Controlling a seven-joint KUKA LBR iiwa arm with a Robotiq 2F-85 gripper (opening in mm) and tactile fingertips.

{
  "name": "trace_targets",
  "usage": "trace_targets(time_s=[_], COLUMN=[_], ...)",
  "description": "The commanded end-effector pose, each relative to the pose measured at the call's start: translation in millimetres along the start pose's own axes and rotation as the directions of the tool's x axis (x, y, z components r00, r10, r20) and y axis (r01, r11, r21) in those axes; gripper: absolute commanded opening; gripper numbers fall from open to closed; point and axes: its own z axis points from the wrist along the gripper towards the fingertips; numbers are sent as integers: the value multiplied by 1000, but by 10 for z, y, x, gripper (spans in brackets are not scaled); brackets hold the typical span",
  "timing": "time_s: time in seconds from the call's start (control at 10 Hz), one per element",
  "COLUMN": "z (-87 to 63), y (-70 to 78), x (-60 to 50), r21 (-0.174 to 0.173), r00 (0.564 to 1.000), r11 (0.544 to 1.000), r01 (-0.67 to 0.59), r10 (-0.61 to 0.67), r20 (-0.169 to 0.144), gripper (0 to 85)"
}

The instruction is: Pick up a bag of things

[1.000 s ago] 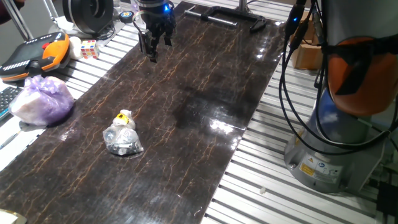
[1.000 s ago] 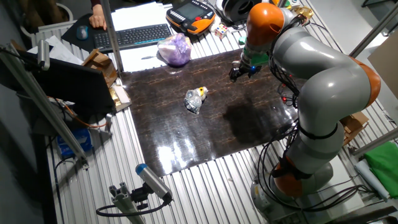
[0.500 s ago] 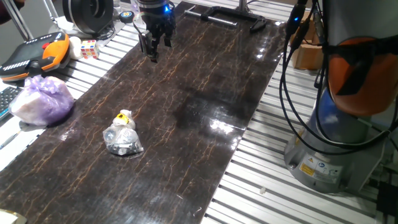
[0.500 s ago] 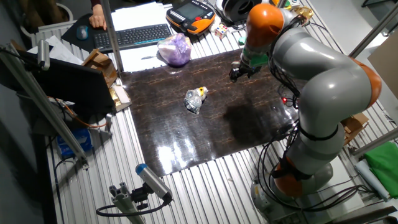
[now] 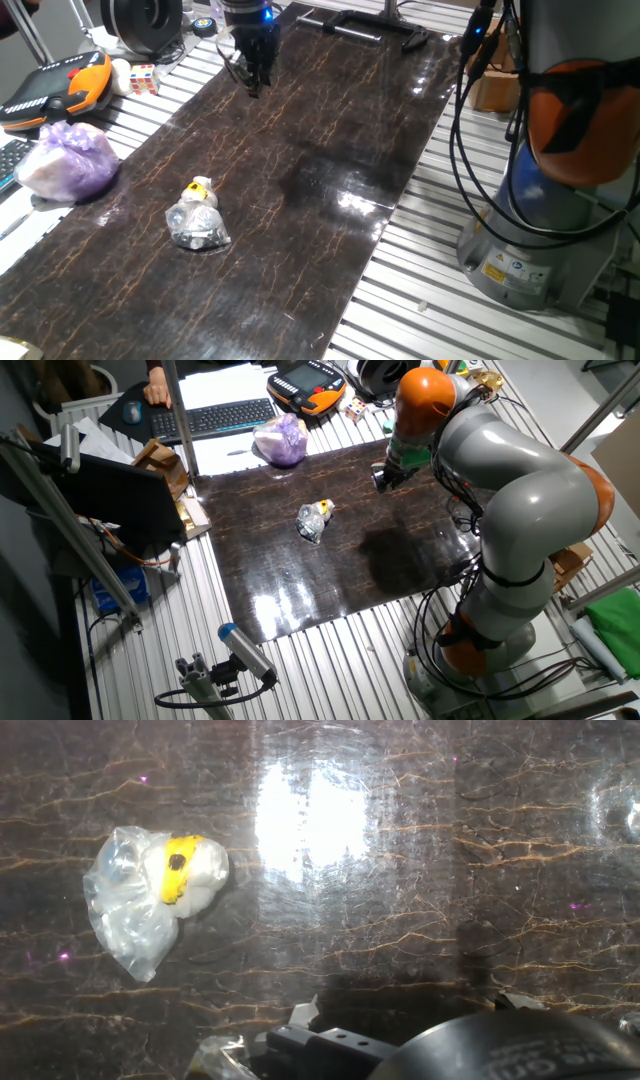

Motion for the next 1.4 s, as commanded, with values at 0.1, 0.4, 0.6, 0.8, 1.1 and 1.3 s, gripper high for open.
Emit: trace_targets(time_s=[0.1, 0.4, 0.6, 0.8, 1.1, 1.3], z=[9, 125, 293, 417, 541, 630], y=[-1, 117, 256, 298, 378, 440], x=[-6, -80, -174, -265, -333, -352], r21=[0, 5, 15, 1, 1, 24], r00=[1000, 996, 986, 969, 944, 920], r11=[1000, 996, 985, 969, 945, 920], r01=[-5, -89, -169, -246, -328, -391], r10=[5, 89, 169, 246, 328, 391], r20=[-1, -4, -3, -11, -19, -6], gripper=[7, 7, 7, 7, 7, 7])
